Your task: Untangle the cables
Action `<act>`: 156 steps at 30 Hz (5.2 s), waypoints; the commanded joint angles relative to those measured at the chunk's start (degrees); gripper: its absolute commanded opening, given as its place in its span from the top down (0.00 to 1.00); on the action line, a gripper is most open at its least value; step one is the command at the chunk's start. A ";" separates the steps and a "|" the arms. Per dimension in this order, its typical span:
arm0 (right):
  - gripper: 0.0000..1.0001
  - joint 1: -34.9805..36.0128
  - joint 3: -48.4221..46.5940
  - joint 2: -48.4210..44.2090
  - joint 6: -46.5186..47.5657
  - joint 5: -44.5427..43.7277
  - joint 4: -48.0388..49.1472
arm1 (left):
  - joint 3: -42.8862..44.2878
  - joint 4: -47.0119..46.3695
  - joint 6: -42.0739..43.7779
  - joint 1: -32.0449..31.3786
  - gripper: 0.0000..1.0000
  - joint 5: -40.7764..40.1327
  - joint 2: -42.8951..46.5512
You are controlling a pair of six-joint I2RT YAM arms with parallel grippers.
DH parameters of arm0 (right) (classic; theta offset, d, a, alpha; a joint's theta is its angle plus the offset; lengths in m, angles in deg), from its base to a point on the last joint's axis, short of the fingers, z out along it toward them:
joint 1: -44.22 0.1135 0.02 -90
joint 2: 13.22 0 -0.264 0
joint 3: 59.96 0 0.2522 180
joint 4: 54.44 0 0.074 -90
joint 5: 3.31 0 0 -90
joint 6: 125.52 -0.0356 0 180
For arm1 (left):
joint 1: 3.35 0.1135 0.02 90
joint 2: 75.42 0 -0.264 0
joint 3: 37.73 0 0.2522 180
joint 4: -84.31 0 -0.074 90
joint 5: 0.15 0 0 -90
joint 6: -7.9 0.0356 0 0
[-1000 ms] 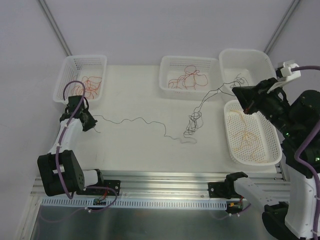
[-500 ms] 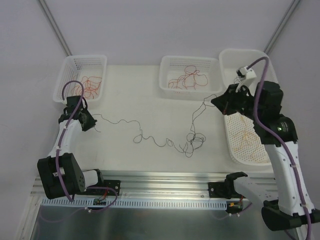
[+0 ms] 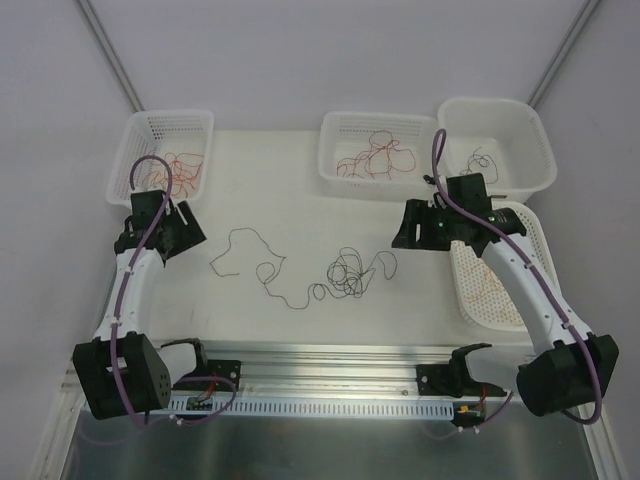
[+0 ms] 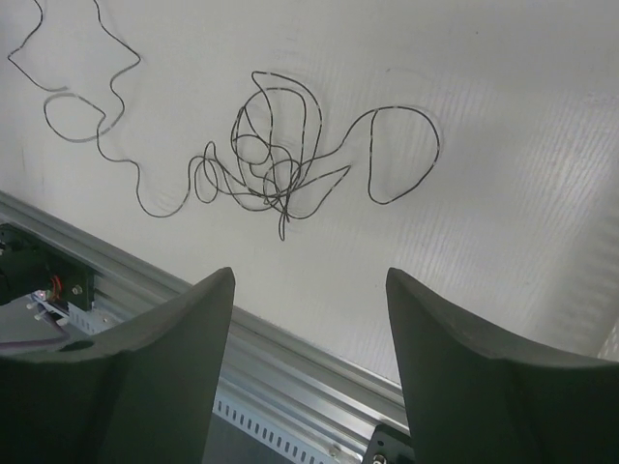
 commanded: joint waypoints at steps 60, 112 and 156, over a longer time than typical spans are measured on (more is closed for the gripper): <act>0.20 28.74 4.27 21.68 5.60 -18.12 16.40 | 4.71 7.03 -41.19 -53.76 0.92 -8.48 -27.43; 0.99 2.12 -19.11 -11.89 6.76 -13.64 -3.38 | 5.15 12.57 -9.99 -18.76 1.00 2.67 -0.26; 0.99 -13.08 -34.14 5.24 8.96 -17.25 5.84 | 4.88 4.39 -9.46 -43.66 0.01 -9.61 -3.87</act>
